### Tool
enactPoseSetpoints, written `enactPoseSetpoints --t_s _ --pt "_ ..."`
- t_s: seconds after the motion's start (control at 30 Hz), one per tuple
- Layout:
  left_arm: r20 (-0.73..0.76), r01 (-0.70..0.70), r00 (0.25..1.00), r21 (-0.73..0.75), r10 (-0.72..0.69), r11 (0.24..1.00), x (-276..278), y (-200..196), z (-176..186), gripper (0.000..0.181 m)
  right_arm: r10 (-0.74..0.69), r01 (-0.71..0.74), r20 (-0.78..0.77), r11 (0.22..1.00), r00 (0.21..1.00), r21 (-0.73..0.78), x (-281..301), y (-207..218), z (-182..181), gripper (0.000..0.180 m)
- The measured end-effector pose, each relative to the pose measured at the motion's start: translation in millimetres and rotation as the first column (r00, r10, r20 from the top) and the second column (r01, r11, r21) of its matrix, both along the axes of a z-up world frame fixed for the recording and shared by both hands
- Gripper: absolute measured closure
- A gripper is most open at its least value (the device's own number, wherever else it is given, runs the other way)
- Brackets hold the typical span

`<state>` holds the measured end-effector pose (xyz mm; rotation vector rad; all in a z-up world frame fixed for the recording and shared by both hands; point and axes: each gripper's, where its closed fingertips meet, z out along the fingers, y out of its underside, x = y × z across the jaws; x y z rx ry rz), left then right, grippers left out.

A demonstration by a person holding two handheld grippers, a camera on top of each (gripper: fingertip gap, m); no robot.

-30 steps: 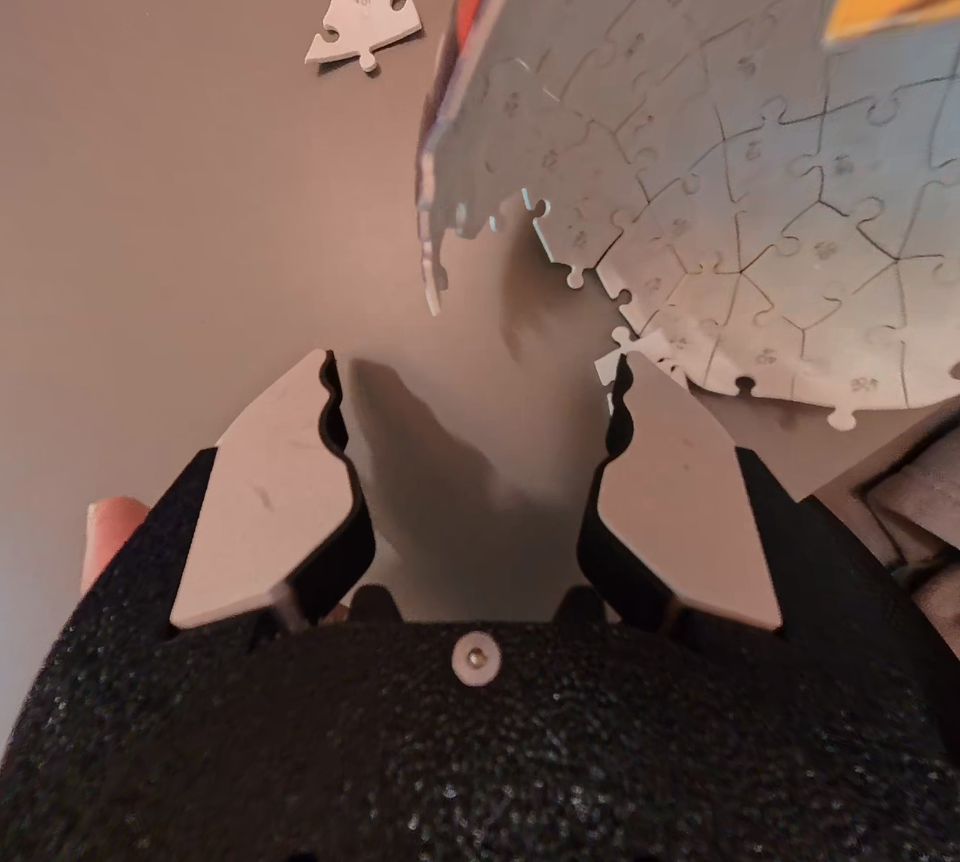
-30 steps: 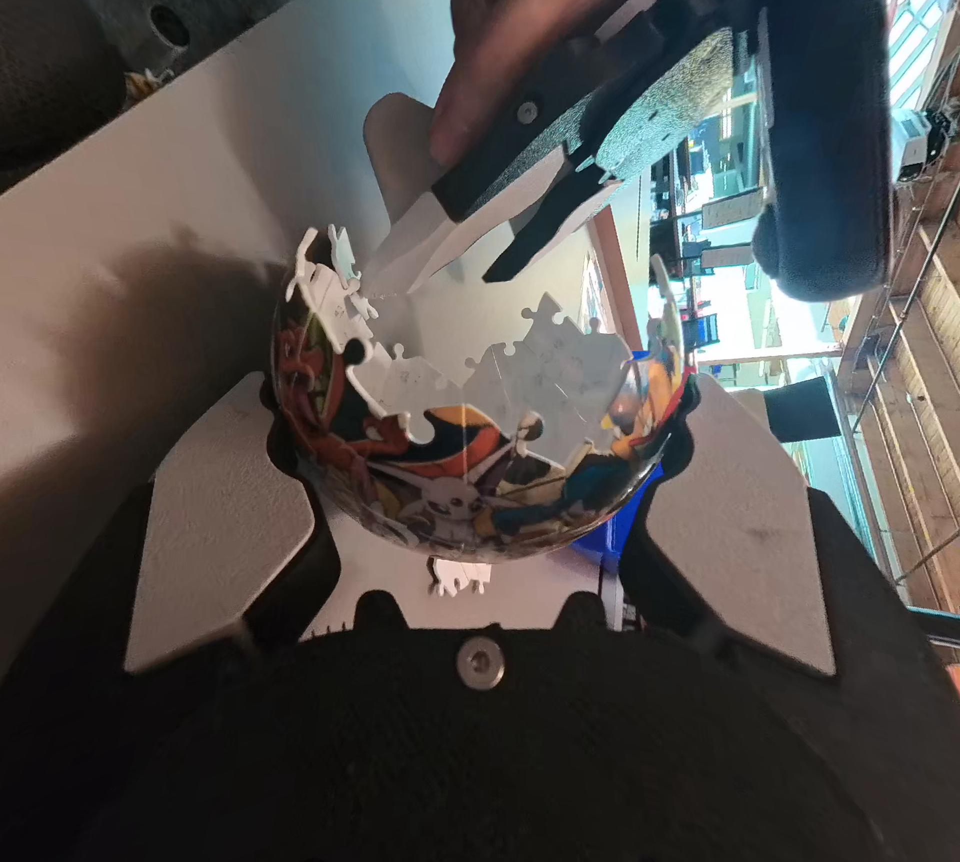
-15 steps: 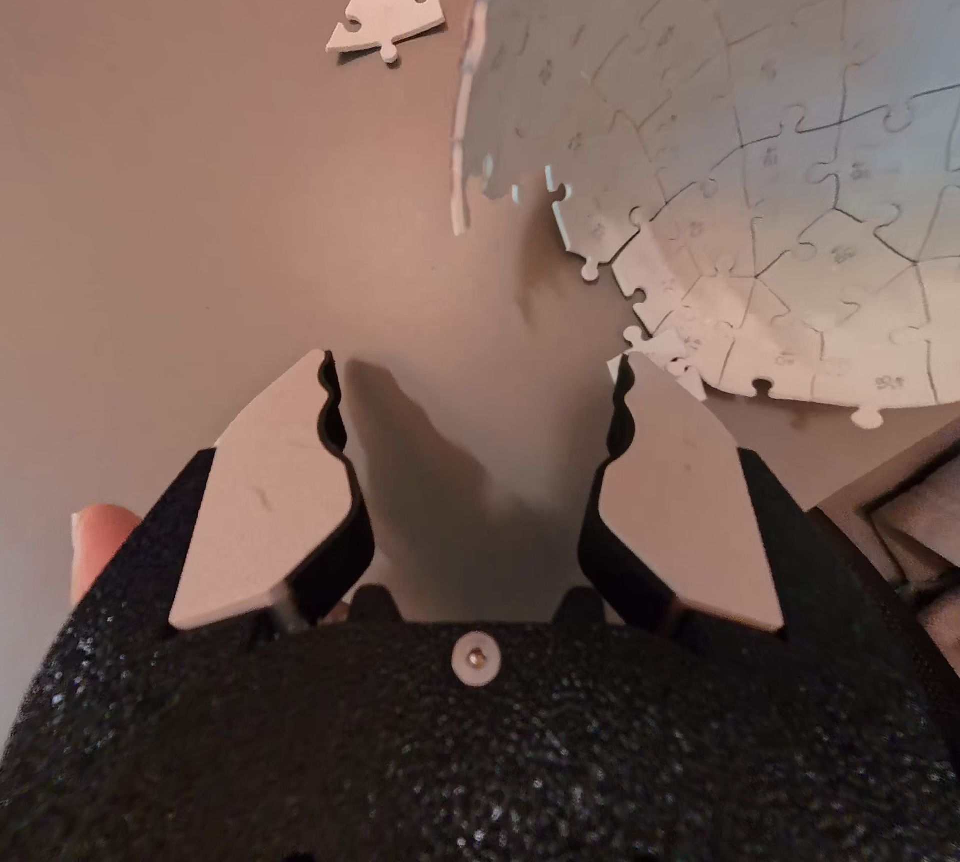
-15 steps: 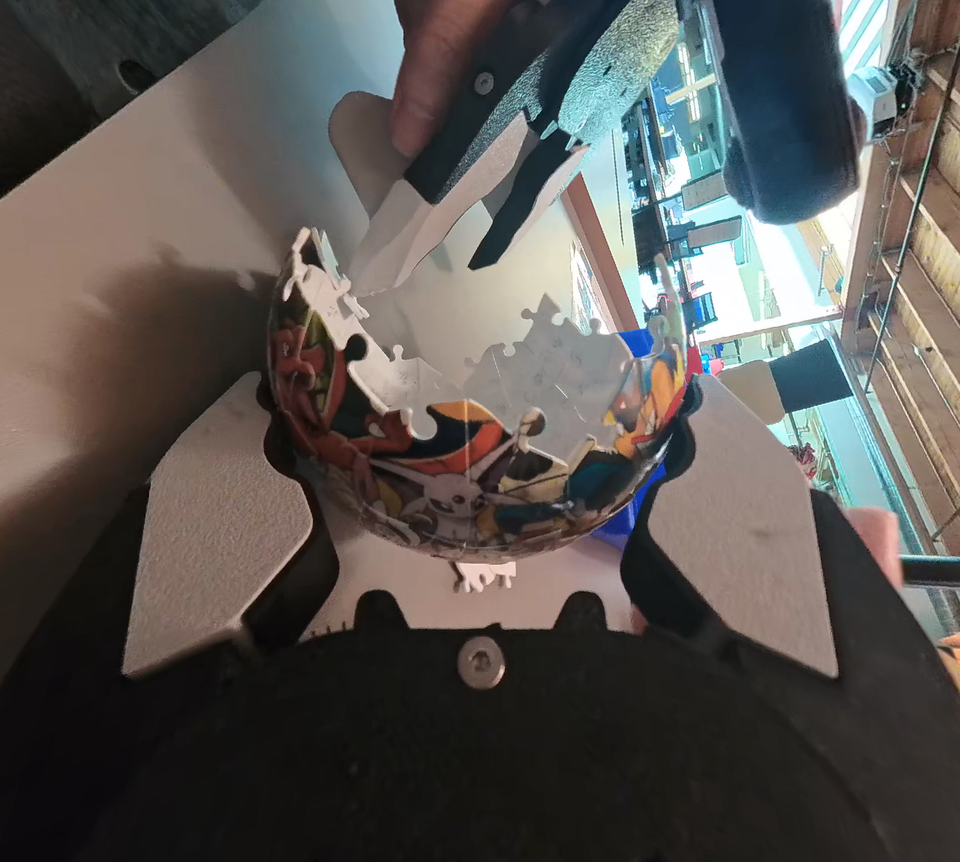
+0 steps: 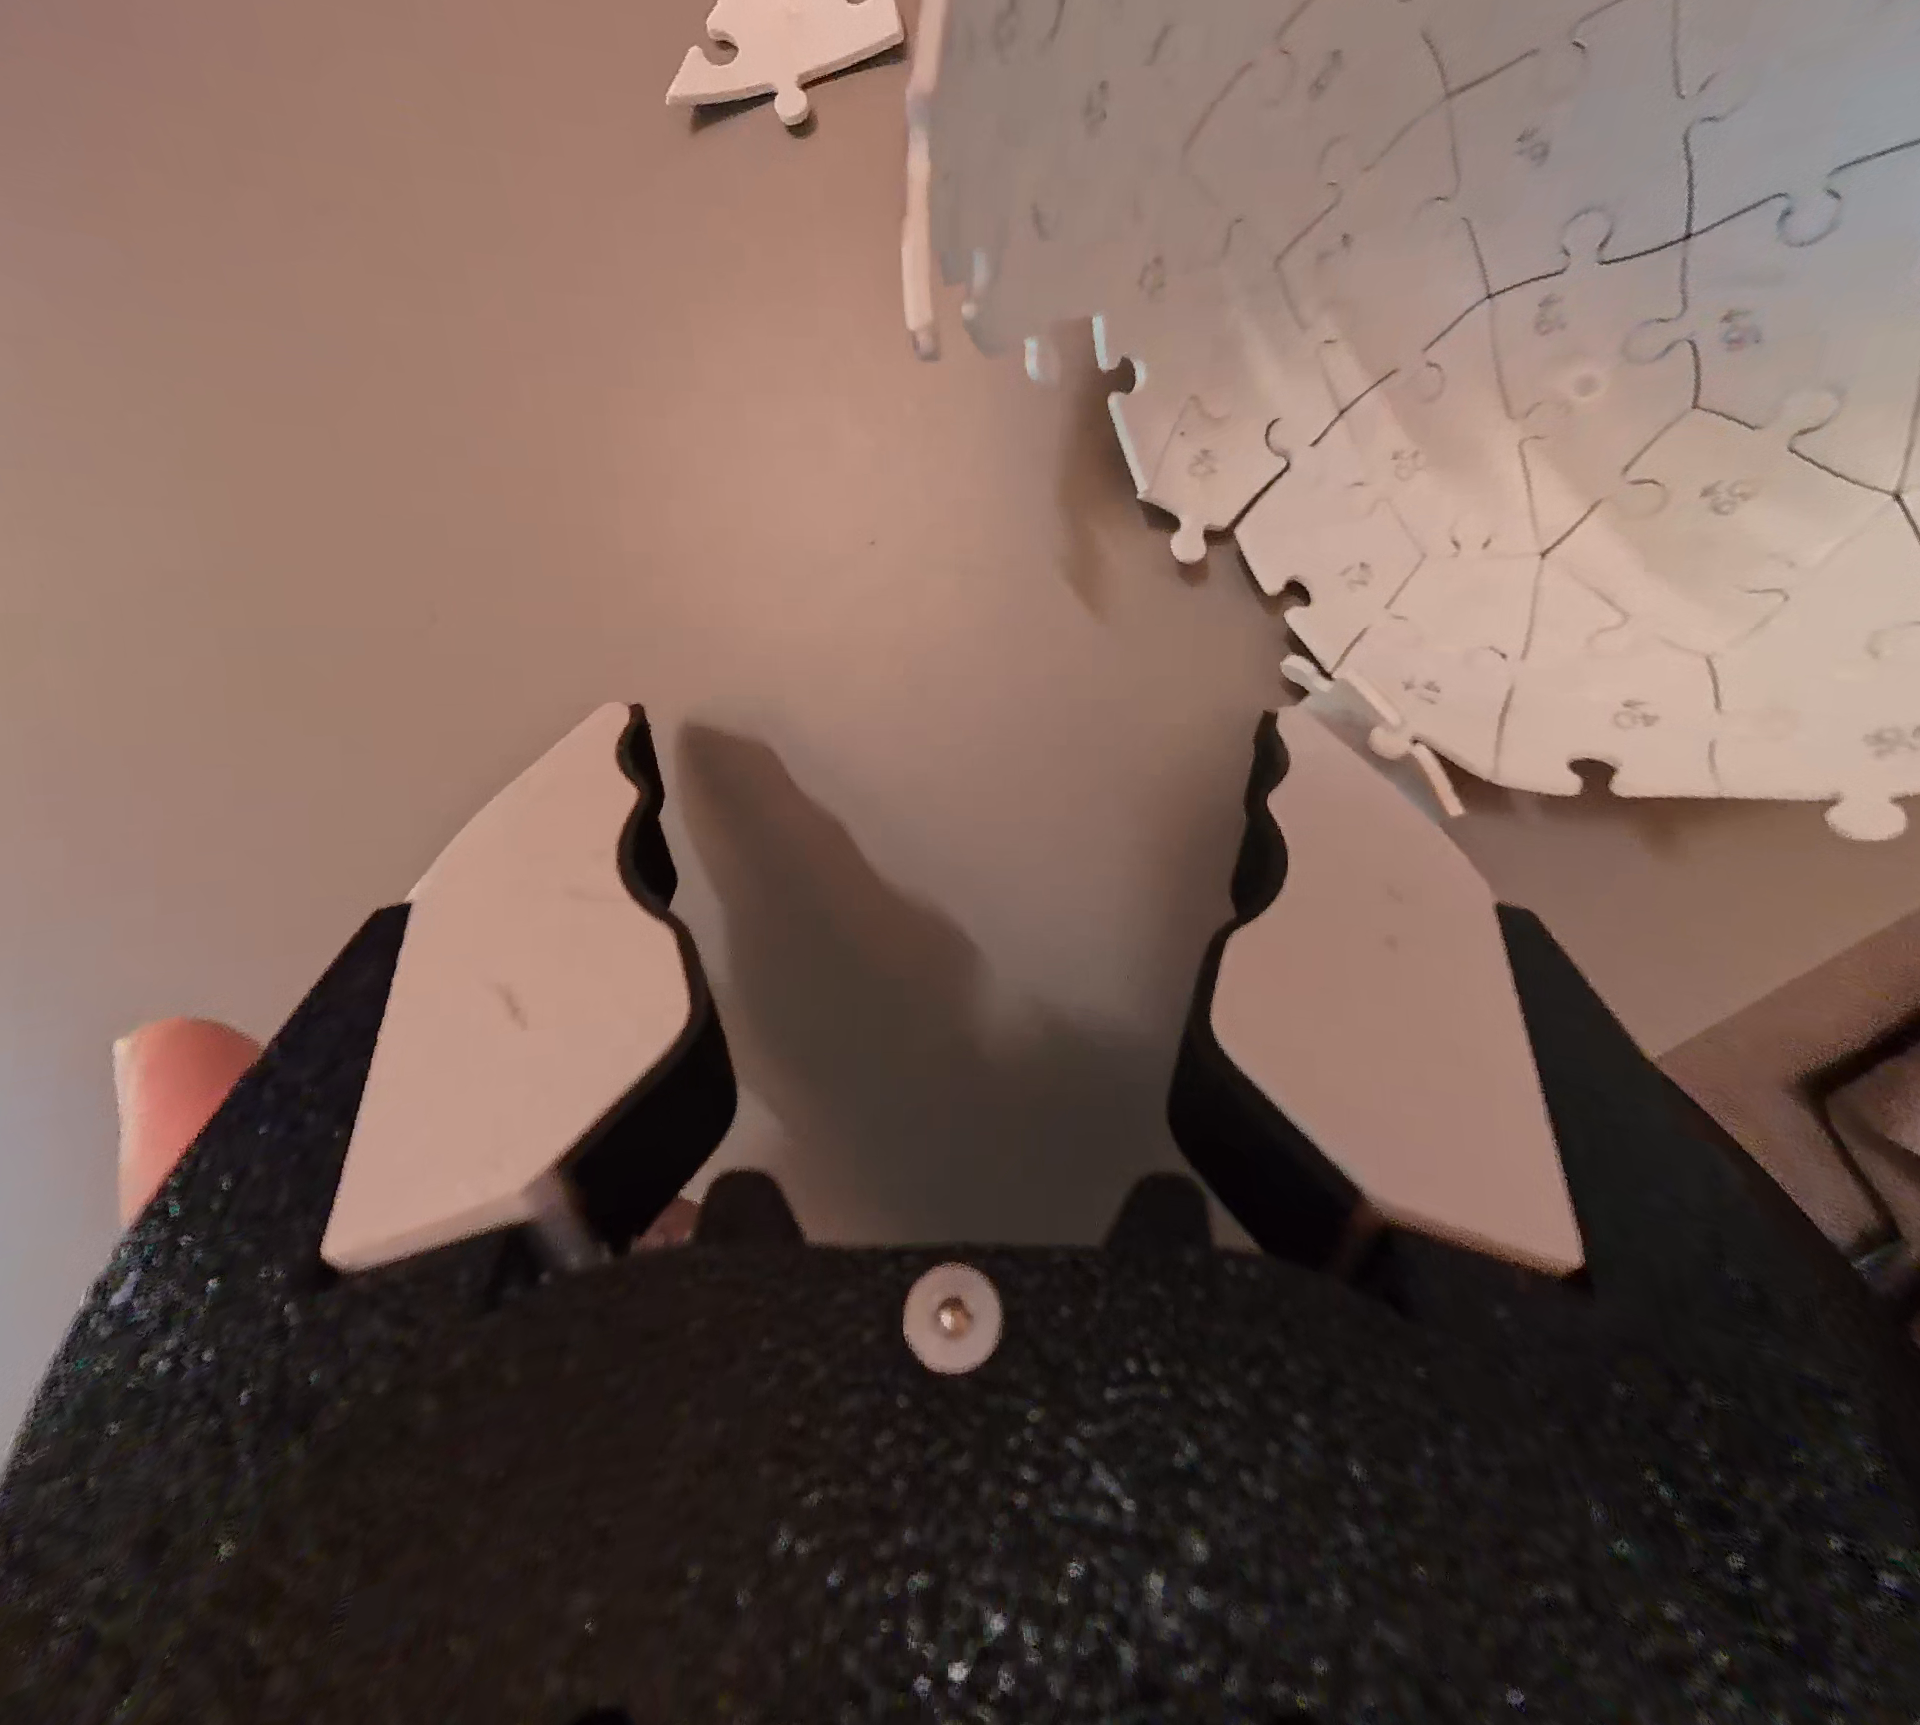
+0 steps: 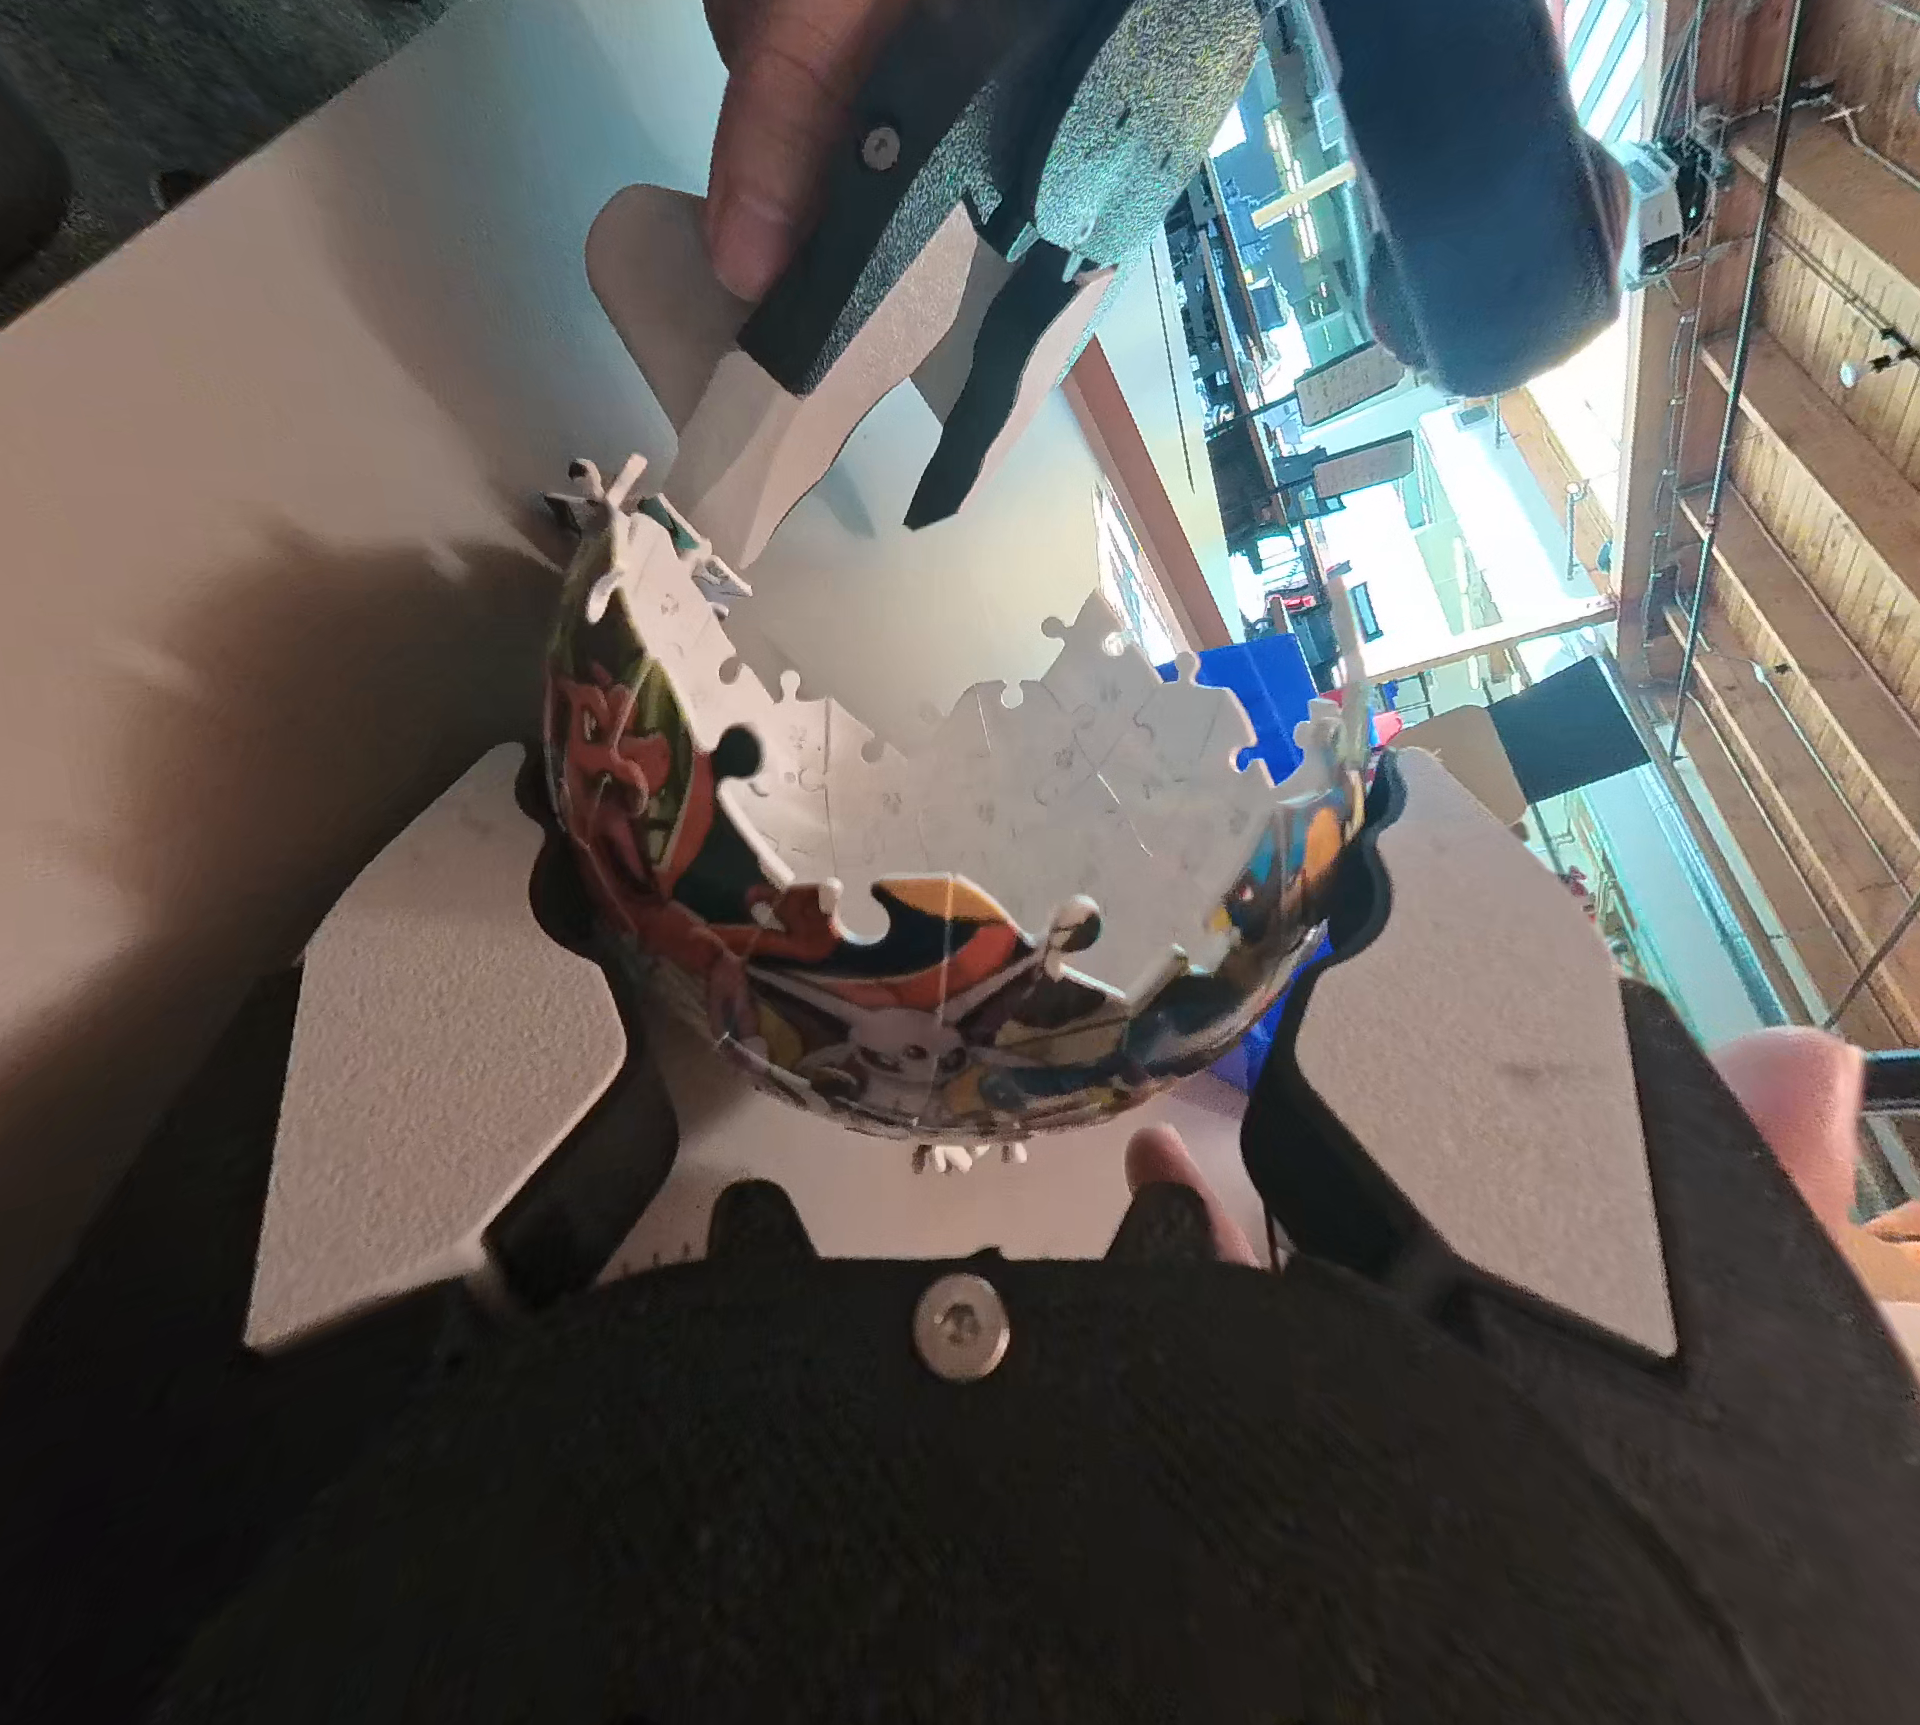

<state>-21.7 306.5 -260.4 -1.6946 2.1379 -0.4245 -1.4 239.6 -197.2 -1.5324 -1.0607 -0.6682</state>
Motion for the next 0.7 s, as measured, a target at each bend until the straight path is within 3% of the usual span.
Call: enactPoseSetpoints --t_s 0.27,0.5,0.7 --pt "0.09 -0.128 0.988 0.021 0.125 0.992 -3.7 16.2 6.3 0.075 0.011 -0.011 0.011 1.0 1.0 0.013 -1.5 -0.5 0.6 0.041" --pt "0.22 -0.158 0.961 -0.066 0.169 0.985 -2.5 12.5 28.7 0.075 0.01 -0.01 0.013 1.0 1.0 0.018 -2.0 -0.4 0.9 0.041" --pt "0.162 -0.104 0.979 -0.144 0.127 0.984 -2.6 -5.0 15.7 0.076 0.008 -0.008 0.029 1.0 1.0 0.015 -3.1 -0.3 1.2 0.042"
